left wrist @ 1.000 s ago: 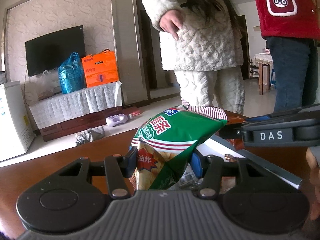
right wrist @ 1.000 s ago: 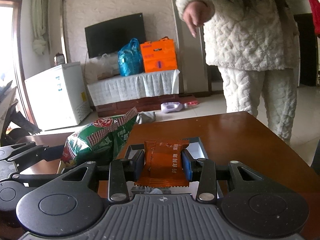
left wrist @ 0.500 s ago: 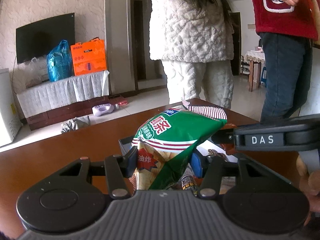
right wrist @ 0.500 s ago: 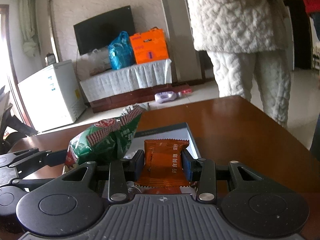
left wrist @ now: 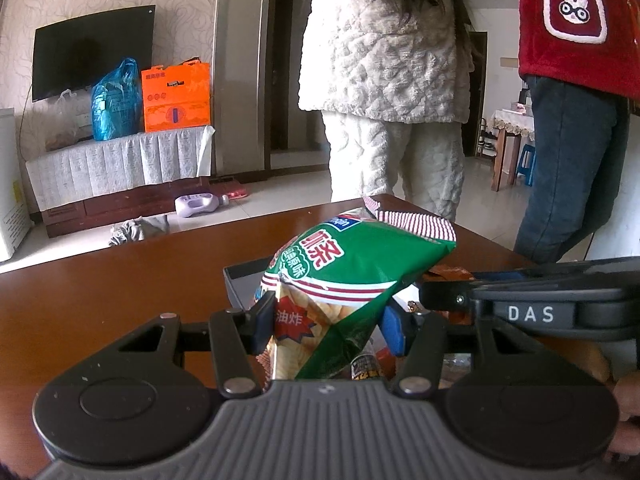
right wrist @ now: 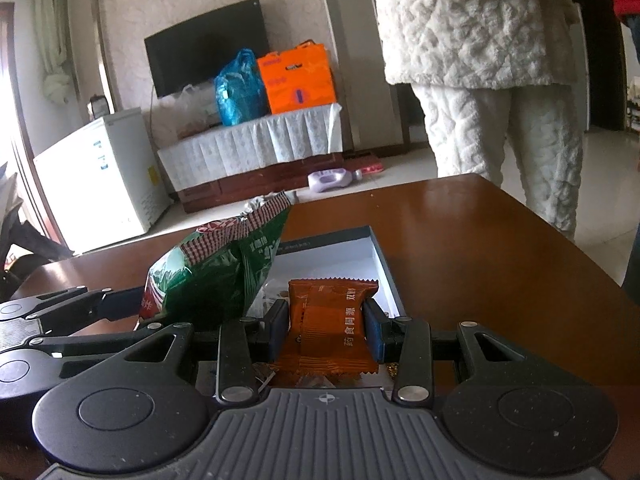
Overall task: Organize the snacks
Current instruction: 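Lower the chip bag and orange packet into the box and open both grippers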
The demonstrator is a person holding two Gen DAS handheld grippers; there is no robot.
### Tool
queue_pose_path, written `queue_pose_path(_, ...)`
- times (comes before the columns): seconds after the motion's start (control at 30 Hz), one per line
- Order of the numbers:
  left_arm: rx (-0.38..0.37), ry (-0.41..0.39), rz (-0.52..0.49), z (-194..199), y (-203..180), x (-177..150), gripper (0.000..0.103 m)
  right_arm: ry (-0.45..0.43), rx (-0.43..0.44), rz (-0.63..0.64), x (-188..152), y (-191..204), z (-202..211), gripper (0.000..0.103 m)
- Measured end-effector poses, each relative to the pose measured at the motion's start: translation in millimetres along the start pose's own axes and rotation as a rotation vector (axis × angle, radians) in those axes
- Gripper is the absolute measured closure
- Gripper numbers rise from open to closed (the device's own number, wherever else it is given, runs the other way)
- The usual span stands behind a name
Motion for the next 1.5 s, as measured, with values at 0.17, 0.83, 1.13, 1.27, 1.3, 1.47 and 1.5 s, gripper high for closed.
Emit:
queue_pose_path(0.17, 0.000, 0.001, 0.003, -0.8, -1.2, -4.2, 0.051, 0.015, -0.001, -0.004, -1.8, -2.6, -2.3, 0.062)
queue_pose_path(0.83, 0.015, 0.010, -0.075, -15.8, -15.0, -7.7, 0.049, 0.050, -0.027, -0.009, -9.1, -10.0, -4.4, 0.061)
queue_pose_path(1.13, 0.072, 0.006, -0.049, -16.8, -8.3, -8.3, 0.028, 0.070, -0.030, -0.035, -9.6, -14.1, -6.7, 0.056)
queue_pose_path(1.27, 0.042, -0.012, -0.012, -12.2, -3.1, -6.3, 0.028, 0.057, -0.027, -0.042, -8.9, -16.2, -5.2, 0.049)
queue_pose_path(1.3, 0.036, -0.013, -0.010, -11.5, -2.5, -6.1, 0.028, 0.054, -0.027, -0.040, -8.9, -16.4, -5.1, 0.048)
queue_pose_path(1.47, 0.014, -0.024, -0.009, -5.2, -4.7, -6.5, 0.027, 0.036, -0.036, -0.037, -7.0, -19.3, -2.7, 0.042)
queue_pose_path(1.5, 0.009, -0.028, -0.006, -4.1, -5.3, -6.1, 0.027, 0.030, -0.041, -0.035, -6.3, -19.7, -1.6, 0.041)
Point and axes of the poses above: each gripper's, at about its wrist camera, not at the fingertips, and z roughly against the way its jaws point, y to its left, x to its top, the point moved 2 cm from there along -z, roughly the way its jaws point, and after that the axes turned 2 degrees about z, right-handed, at the moved point
